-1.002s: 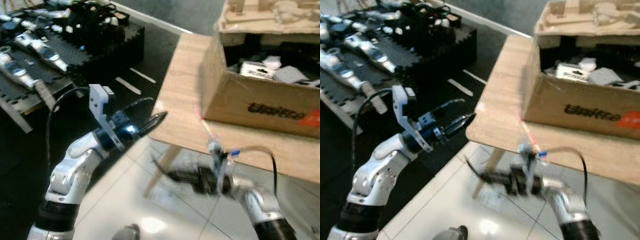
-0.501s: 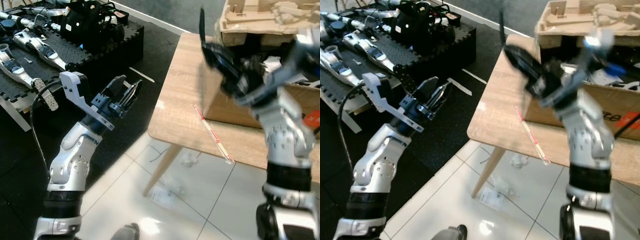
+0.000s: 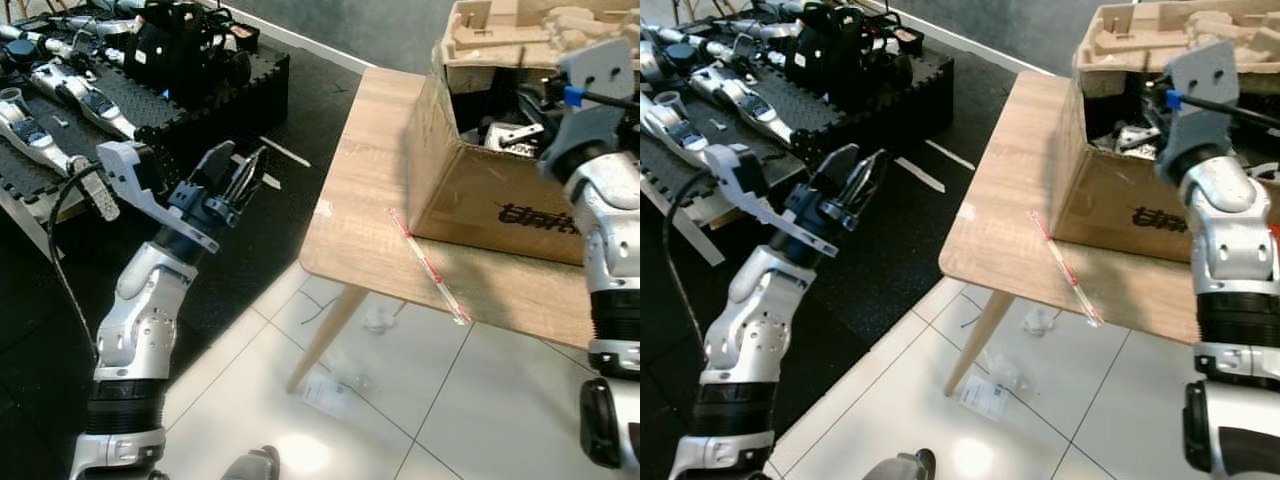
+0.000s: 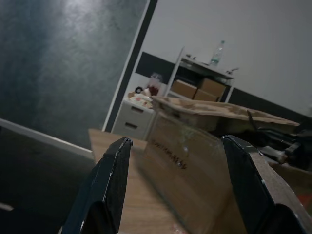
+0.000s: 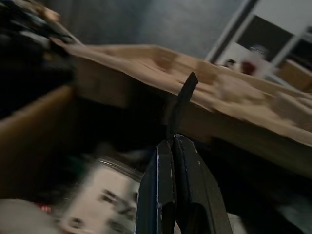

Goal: Picking trash to rubbish bin

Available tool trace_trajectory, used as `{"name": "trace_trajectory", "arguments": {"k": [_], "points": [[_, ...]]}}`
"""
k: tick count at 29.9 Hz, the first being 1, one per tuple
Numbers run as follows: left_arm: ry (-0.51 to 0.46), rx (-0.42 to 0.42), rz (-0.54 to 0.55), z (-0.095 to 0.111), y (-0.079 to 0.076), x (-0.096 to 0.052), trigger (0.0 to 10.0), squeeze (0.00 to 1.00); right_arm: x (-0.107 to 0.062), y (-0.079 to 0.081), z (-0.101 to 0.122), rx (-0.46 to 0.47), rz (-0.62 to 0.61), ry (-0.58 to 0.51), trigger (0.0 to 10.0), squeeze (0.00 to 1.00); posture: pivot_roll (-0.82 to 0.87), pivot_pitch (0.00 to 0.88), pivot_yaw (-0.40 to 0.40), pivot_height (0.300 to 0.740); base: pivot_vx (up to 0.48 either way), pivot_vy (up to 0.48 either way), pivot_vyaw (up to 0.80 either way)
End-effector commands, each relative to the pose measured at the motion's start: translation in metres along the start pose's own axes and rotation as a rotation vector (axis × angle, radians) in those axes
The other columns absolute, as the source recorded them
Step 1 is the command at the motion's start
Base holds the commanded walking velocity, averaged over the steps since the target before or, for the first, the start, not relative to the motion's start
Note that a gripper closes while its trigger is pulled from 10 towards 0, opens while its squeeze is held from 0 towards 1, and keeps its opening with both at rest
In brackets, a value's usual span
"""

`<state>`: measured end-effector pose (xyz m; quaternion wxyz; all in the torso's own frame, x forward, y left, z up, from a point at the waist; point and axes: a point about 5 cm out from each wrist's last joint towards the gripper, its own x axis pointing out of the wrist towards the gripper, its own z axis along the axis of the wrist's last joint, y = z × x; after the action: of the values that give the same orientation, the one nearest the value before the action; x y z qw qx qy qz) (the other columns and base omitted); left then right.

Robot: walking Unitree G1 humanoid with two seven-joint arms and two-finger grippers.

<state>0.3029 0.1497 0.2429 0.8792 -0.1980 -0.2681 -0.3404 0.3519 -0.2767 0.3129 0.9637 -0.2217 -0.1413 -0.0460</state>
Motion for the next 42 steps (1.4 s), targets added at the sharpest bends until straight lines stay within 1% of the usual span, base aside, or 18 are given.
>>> {"name": "trace_trajectory", "arguments": {"k": [1, 5, 6, 7, 19, 22, 23, 24, 25, 27, 28, 29, 30, 33, 34, 36, 39, 42], "points": [[-0.02, -0.003, -0.038, 0.002, -0.006, 0.002, 10.0, 0.0, 0.001, -0.011, 0.002, -0.038, -0.069, 0.0, 10.0, 0.0, 0.04, 0.125, -0.055, 0.74, 0.0, 0.0, 0.0], [-0.02, -0.004, -0.042, 0.002, -0.007, 0.002, 10.0, 0.0, 0.002, -0.014, -0.001, -0.067, -0.1, 0.017, 10.0, 0.0, 0.04, 0.125, -0.055, 0.74, 0.0, 0.0, 0.0], [-0.02, -0.004, -0.042, 0.001, -0.007, 0.002, 10.0, 0.0, 0.002, -0.015, -0.003, -0.074, -0.106, 0.02, 10.0, 0.42, 0.04, 0.125, -0.055, 0.74, 0.0, 0.0, 0.0], [-0.02, -0.004, -0.045, 0.001, -0.008, 0.002, 10.0, 0.0, 0.002, -0.016, -0.004, -0.074, -0.115, 0.019, 10.0, 1.0, 0.04, 0.125, -0.055, 0.74, 0.0, 0.0, 0.0], [-0.02, -0.005, -0.069, 0.002, -0.011, 0.004, 10.0, 0.0, 0.005, 0.004, 0.029, 0.129, 0.003, -0.206, 10.0, 1.0, 0.05, 0.122, -0.051, 0.74, 0.0, 0.0, 0.0], [-0.017, -0.009, -0.073, 0.002, -0.011, 0.003, 10.0, 0.0, -0.001, 0.024, 0.056, 0.389, 0.193, -0.383, 10.0, 1.0, 0.05, 0.123, -0.05, 0.74, 0.0, 0.0, 0.0], [-0.016, -0.01, -0.074, 0.001, -0.012, 0.003, 10.0, 0.0, -0.003, 0.028, 0.06, 0.435, 0.233, -0.411, 10.0, 0.0, 0.05, 0.123, -0.05, 0.74, 0.0, 0.0, 0.0], [-0.008, -0.012, -0.085, 0.001, -0.012, 0.003, 10.0, 0.0, -0.01, 0.042, 0.067, 0.504, 0.37, -0.445, 10.0, 0.0, 0.05, 0.123, -0.05, 0.74, 0.0, 0.0, 0.0], [-0.008, -0.012, -0.085, 0.001, -0.012, 0.003, 10.0, 0.0, -0.01, 0.042, 0.067, 0.504, 0.37, -0.445, 10.0, 0.0, 0.05, 0.123, -0.05, 0.74, 0.0, 0.0, 0.0], [0.003, -0.016, -0.102, 0.0, -0.014, 0.002, 10.0, 0.0, -0.031, 0.078, 0.07, 0.506, 0.696, -0.447, 10.0, 0.0, 0.05, 0.123, -0.051, 0.74, 0.0, 0.0, 0.0], [0.003, -0.016, -0.102, 0.0, -0.014, 0.002, 10.0, 0.0, -0.031, 0.078, 0.07, 0.506, 0.696, -0.447, 10.0, 0.0, 0.05, 0.123, -0.051, 0.74, 0.0, 0.0, 0.0], [0.006, -0.017, -0.107, 0.0, -0.015, 0.002, 10.0, 0.0, -0.037, 0.092, 0.063, 0.477, 0.793, -0.388, 10.0, 0.0, 0.05, 0.123, -0.051, 0.74, 0.0, 0.0, 0.0], [0.006, -0.017, -0.107, 0.0, -0.015, 0.002, 10.0, 0.0, -0.037, 0.092, 0.063, 0.477, 0.793, -0.388, 10.0, 0.0, 0.05, 0.123, -0.051, 0.74, 0.0, 0.0, 0.0], [0.01, -0.022, -0.118, 0.0, -0.016, 0.001, 10.0, 0.0, -0.036, 0.109, 0.045, 0.43, 0.836, -0.227, 10.0, 0.0, 0.06, 0.124, -0.05, 0.74, 0.0, 0.0, 0.0], [0.01, -0.022, -0.118, 0.0, -0.016, 0.001, 10.0, 0.0, -0.036, 0.109, 0.045, 0.43, 0.836, -0.227, 10.0, 0.0, 0.06, 0.124, -0.05, 0.74, 0.0, 0.0, 0.0], [0.02, -0.029, -0.137, -0.002, -0.019, -0.001, 10.0, 0.0, -0.039, 0.129, 0.026, 0.418, 0.882, -0.045, 10.0, 0.0, 0.06, 0.127, -0.052, 0.74, 0.0, 0.0, 0.0], [0.032, -0.028, -0.164, -0.002, -0.022, -0.002, 10.0, 0.0, -0.05, 0.149, 0.007, 0.417, 0.929, 0.141, 10.0, 0.0, 0.06, 0.128, -0.054, 0.74, 0.0, 0.0, 0.0], [0.034, -0.028, -0.171, -0.002, -0.022, -0.002, 10.0, 0.0, -0.051, 0.152, 0.001, 0.454, 0.909, 0.205, 10.0, 0.0, 0.06, 0.128, -0.054, 0.74, 0.0, 0.0, 0.0]]}}
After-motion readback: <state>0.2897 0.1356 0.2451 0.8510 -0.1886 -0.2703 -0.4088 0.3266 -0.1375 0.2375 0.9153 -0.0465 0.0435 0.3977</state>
